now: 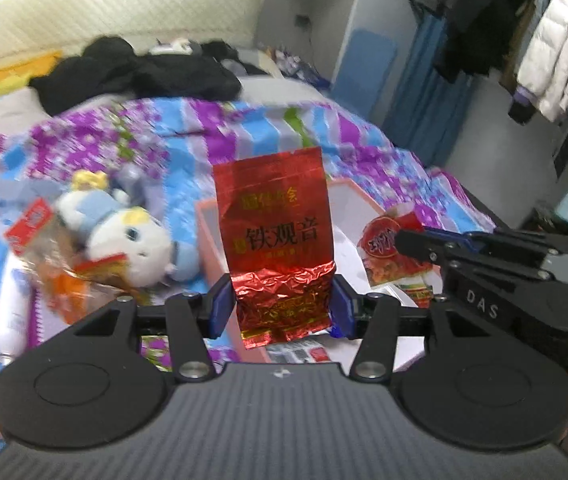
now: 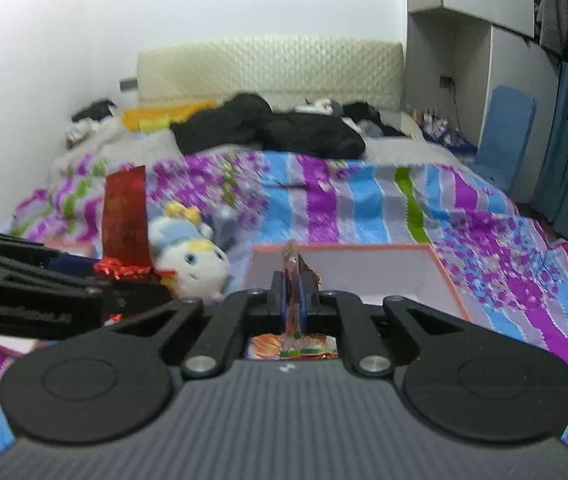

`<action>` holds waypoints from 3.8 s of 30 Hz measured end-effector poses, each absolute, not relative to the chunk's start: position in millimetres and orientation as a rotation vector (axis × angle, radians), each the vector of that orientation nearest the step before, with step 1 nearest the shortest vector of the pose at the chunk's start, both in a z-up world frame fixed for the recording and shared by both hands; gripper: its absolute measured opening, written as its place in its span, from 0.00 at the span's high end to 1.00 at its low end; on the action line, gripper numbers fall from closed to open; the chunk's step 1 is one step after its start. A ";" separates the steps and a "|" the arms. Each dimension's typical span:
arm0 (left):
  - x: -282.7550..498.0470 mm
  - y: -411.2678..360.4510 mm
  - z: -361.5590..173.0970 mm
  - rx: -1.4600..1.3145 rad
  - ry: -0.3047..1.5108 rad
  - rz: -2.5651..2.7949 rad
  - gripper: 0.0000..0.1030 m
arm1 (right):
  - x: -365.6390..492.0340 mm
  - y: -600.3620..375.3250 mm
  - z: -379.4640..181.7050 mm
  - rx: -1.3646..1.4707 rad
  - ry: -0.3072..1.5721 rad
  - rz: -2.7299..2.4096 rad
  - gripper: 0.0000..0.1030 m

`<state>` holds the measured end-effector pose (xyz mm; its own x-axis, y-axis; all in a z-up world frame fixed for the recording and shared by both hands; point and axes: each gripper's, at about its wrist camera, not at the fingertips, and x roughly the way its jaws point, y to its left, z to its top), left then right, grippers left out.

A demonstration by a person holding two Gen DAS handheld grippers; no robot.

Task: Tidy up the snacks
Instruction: 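Carry the red tea bag and small red packet over the deep pink box, then open both grippers over the deep box, dropping both packets inside, then move both grippers back to the snack pile, then grasp the orange-labelled clear bag with the left gripper while the right grasps a thin strip packet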

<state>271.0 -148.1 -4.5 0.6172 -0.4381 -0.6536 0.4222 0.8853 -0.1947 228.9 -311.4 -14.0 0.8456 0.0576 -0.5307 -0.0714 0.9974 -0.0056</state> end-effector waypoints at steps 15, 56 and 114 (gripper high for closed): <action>334.4 -218.1 -99.1 -0.006 1.071 -0.516 0.45 | 262.9 -375.6 -107.1 0.046 0.826 -0.014 0.89; 227.7 -107.8 4.2 -0.045 0.668 -0.456 0.32 | 184.8 -313.9 -12.3 0.074 0.422 0.074 0.56; 281.6 95.5 -189.9 -0.350 0.794 -0.139 0.19 | 215.0 -123.9 -154.0 0.001 0.499 0.235 0.56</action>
